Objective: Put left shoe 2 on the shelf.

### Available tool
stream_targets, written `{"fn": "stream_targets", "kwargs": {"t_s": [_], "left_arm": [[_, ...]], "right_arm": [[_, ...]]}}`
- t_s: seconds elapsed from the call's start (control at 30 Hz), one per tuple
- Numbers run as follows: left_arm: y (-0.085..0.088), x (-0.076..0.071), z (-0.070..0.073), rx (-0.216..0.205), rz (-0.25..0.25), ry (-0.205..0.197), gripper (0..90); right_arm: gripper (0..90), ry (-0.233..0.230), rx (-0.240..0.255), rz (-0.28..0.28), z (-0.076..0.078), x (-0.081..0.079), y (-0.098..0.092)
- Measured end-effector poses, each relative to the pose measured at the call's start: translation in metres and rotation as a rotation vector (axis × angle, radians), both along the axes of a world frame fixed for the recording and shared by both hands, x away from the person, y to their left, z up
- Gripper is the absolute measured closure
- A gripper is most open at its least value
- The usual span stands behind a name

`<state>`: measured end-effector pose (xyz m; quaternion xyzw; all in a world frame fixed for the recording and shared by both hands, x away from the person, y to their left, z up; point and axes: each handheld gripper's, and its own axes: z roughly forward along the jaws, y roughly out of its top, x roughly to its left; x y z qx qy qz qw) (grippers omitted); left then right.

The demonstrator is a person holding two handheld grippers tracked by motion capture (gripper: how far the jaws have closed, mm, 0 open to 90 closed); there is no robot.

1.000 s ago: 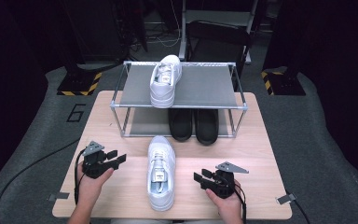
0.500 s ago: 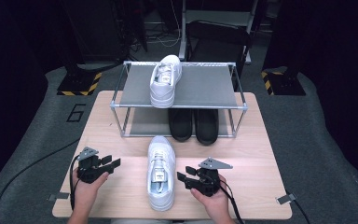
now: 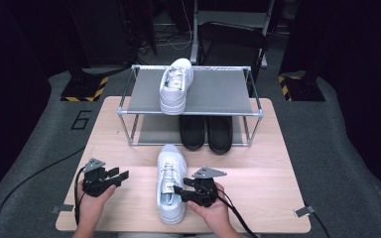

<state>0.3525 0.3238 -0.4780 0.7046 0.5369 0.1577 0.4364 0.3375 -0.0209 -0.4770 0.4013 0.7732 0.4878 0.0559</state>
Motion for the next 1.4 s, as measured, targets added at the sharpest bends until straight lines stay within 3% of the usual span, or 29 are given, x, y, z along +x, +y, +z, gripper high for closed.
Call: {"fn": "stream_targets", "kwargs": {"t_s": [0.03,0.13,0.2,0.37,0.53,0.7,0.87,1.07,1.23,1.3,1.4], "left_arm": [[0.0,0.0,0.0,0.002,0.001,-0.003,50.8],[0.001,0.001,0.0,0.01,-0.01,0.011,50.8],[0.001,0.001,0.0,0.009,-0.009,0.015,50.8],[0.0,0.001,-0.001,-0.002,-0.002,0.005,50.8],[0.003,0.002,0.0,-0.025,0.002,0.015,50.9],[0.005,0.002,0.0,-0.032,0.016,0.004,50.8],[0.01,0.002,0.0,-0.011,0.0,0.012,50.9],[0.008,0.001,-0.001,-0.025,0.014,0.02,50.9],[0.006,0.001,-0.003,-0.032,0.014,0.02,50.8],[0.006,0.001,-0.003,-0.032,0.014,0.02,50.8],[0.006,0.001,-0.004,-0.035,0.016,0.026,50.6]], "right_arm": [[48.2,0.0,-0.017,-0.01,-0.002,0.001,0.002],[50.0,0.012,-0.005,-0.013,-0.004,0.003,0.0],[53.9,0.029,0.002,-0.015,-0.003,0.004,-0.001],[68.9,0.011,-0.019,-0.036,0.003,0.006,-0.012],[75.8,0.021,-0.021,-0.05,0.004,0.012,-0.03],[82.3,-0.052,-0.099,-0.075,0.009,0.01,-0.033],[82.8,-0.039,-0.09,-0.086,0.011,0.008,-0.044],[80.4,-0.043,-0.075,-0.135,0.009,0.004,-0.062],[69.4,-0.013,-0.043,-0.095,0.006,0.009,-0.067],[67.1,0.021,-0.031,-0.091,0.007,0.011,-0.067],[64.9,0.027,-0.028,-0.085,0.006,0.012,-0.067]]}}
